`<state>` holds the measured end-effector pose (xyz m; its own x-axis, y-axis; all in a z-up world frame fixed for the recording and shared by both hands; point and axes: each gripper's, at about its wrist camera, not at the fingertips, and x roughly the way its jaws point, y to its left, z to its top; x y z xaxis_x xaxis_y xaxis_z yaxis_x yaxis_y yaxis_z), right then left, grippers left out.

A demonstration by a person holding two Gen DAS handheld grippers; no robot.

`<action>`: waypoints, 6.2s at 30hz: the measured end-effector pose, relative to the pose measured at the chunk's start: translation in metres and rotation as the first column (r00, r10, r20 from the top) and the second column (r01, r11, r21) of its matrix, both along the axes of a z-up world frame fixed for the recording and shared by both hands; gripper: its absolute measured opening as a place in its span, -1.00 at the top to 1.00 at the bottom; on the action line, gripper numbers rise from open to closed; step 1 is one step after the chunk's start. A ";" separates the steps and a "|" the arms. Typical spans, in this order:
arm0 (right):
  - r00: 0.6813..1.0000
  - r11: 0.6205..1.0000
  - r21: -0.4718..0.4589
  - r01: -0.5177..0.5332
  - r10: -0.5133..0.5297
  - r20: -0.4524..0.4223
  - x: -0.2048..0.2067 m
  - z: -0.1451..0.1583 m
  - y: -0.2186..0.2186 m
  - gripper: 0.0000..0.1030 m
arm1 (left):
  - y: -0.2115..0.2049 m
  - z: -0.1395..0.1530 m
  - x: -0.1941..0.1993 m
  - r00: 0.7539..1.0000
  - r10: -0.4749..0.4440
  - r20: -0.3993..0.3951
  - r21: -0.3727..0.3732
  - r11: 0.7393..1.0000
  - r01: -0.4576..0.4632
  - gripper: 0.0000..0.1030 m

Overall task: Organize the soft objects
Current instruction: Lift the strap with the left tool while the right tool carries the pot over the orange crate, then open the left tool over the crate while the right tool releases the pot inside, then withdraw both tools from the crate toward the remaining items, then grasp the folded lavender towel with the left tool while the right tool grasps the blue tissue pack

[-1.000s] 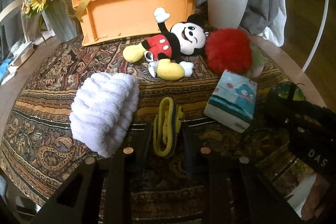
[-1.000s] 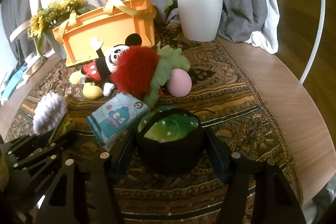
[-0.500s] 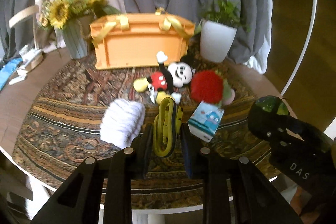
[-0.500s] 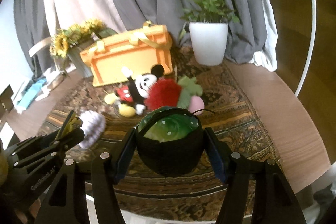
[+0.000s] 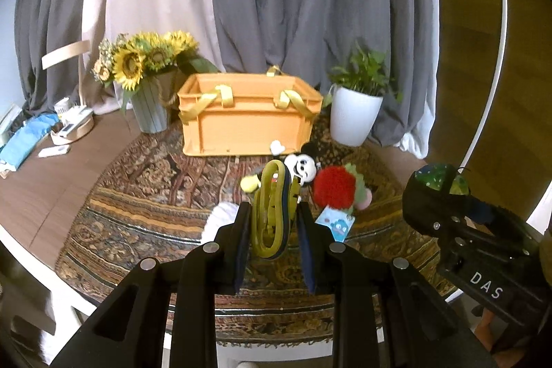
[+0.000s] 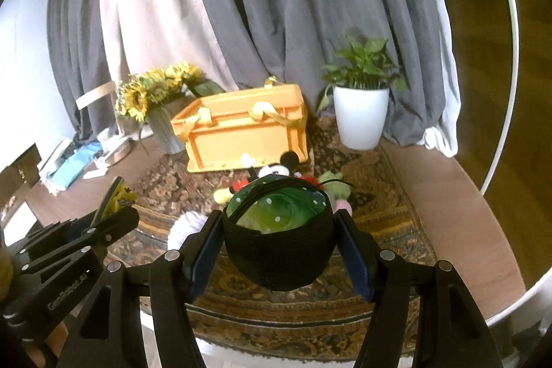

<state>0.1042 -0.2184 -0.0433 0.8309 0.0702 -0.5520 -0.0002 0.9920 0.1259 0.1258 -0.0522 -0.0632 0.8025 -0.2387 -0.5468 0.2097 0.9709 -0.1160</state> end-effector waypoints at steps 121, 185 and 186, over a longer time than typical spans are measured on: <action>0.964 0.969 0.040 0.246 -0.240 -0.112 0.146 0.041 -0.004 -0.45 | 0.003 0.057 0.153 0.998 -0.067 0.013 0.141 0.988 0.065 -0.34; 0.750 0.898 -0.022 0.440 -0.381 -0.541 0.144 -0.129 0.022 -0.59 | 0.011 -0.133 0.162 0.857 -0.300 -0.418 0.109 0.921 0.375 -0.11; 0.747 0.897 -0.027 0.441 -0.383 -0.543 0.144 -0.130 0.022 -0.59 | 0.011 -0.134 0.162 0.855 -0.299 -0.423 0.111 0.920 0.377 -0.06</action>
<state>0.2486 -0.1960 -0.1736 0.3775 -0.1344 -0.9162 0.4998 0.8625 0.0794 0.2882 -0.0415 -0.1975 0.4022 -0.3207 -0.8576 0.5039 0.8596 -0.0851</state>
